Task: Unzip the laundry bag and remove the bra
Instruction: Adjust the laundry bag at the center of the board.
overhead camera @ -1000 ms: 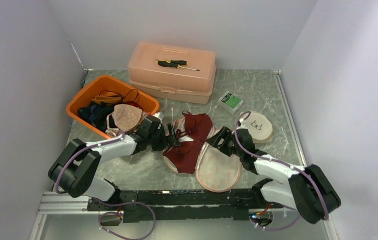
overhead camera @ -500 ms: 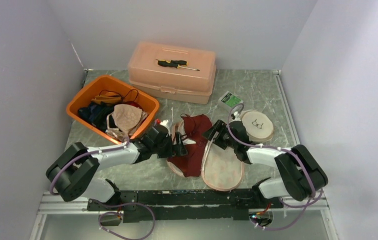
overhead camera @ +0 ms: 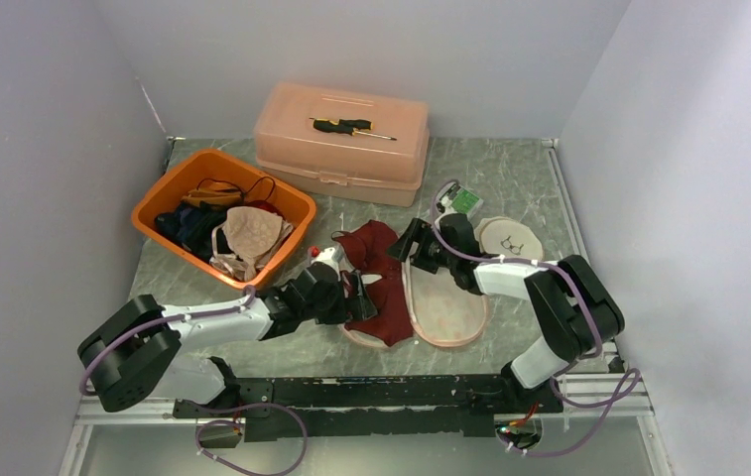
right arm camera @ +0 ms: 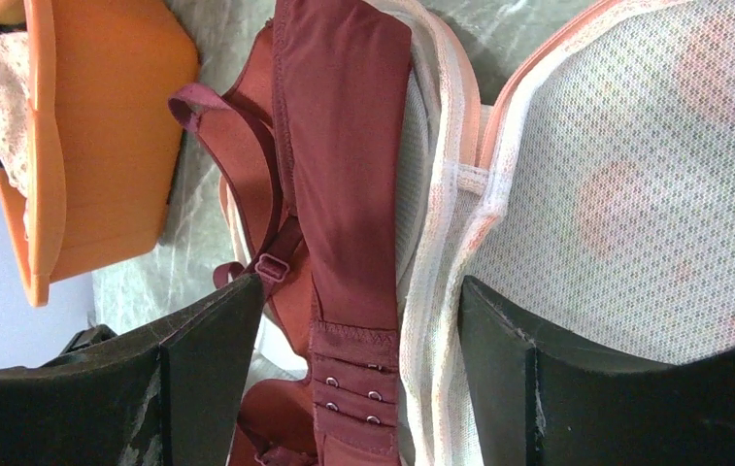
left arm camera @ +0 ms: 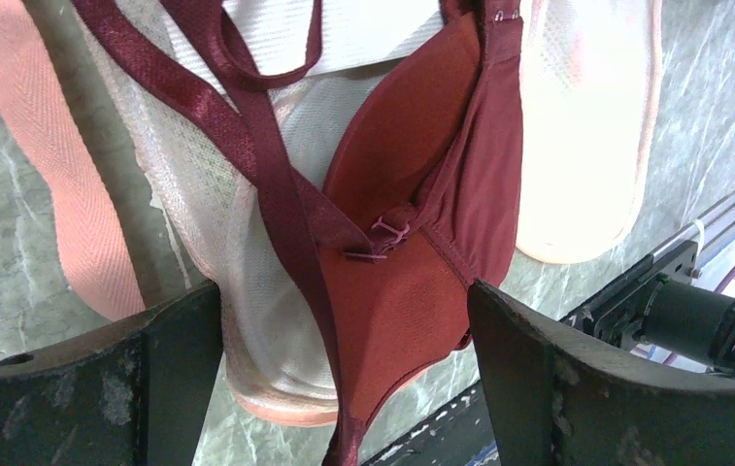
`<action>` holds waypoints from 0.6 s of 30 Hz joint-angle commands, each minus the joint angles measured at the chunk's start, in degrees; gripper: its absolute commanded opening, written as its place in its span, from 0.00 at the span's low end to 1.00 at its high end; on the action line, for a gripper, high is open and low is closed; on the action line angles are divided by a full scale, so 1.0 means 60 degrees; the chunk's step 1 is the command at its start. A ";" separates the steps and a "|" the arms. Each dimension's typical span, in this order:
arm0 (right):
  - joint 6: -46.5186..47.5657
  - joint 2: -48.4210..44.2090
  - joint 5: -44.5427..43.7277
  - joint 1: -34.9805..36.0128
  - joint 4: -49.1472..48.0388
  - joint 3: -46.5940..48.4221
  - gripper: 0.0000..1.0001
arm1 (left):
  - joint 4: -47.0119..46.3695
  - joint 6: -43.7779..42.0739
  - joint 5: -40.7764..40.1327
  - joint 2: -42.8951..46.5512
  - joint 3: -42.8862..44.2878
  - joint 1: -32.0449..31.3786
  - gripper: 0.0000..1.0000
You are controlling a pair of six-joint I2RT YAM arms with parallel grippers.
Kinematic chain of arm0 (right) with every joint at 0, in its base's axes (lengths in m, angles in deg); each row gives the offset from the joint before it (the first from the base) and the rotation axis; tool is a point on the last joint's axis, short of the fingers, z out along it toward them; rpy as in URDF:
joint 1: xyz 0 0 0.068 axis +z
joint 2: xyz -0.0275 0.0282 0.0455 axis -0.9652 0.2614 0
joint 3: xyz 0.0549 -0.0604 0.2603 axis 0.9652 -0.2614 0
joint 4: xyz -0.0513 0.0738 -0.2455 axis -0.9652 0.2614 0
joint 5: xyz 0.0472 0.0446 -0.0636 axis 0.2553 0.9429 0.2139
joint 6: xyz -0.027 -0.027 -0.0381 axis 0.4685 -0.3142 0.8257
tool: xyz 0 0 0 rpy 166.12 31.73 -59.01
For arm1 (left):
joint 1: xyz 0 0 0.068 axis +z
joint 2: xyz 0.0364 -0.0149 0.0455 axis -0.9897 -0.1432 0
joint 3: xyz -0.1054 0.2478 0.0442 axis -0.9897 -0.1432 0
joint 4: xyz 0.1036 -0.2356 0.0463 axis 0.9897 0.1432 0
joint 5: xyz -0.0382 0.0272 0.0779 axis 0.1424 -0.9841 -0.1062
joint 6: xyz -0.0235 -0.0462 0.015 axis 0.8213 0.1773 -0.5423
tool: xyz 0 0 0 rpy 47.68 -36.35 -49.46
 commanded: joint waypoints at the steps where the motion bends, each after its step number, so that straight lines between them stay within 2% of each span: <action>1: 0.0521 0.0420 0.0706 -0.0021 0.0020 0.0621 0.76 | -0.0773 0.0260 -0.0316 0.0045 -0.0117 -0.0135 0.95; 6: 0.0467 0.0244 0.0671 -0.0012 -0.0098 0.0481 0.77 | -0.1305 0.0379 -0.0602 -0.0475 -0.0052 -0.0540 0.95; 13: 0.1101 -0.0725 -0.0009 0.0164 0.1523 0.0689 0.81 | -0.1444 0.0477 -0.0893 -0.0739 0.0048 -0.0874 0.95; 16: 0.1043 -0.1188 -0.0692 0.0248 0.1964 0.0677 0.84 | -0.1195 0.0458 -0.1164 -0.0445 0.0027 -0.0970 0.95; 18: 0.1043 -0.1669 -0.1142 0.0266 0.2450 0.0757 0.89 | -0.0490 0.0381 -0.1368 -0.0151 0.0165 -0.0996 0.95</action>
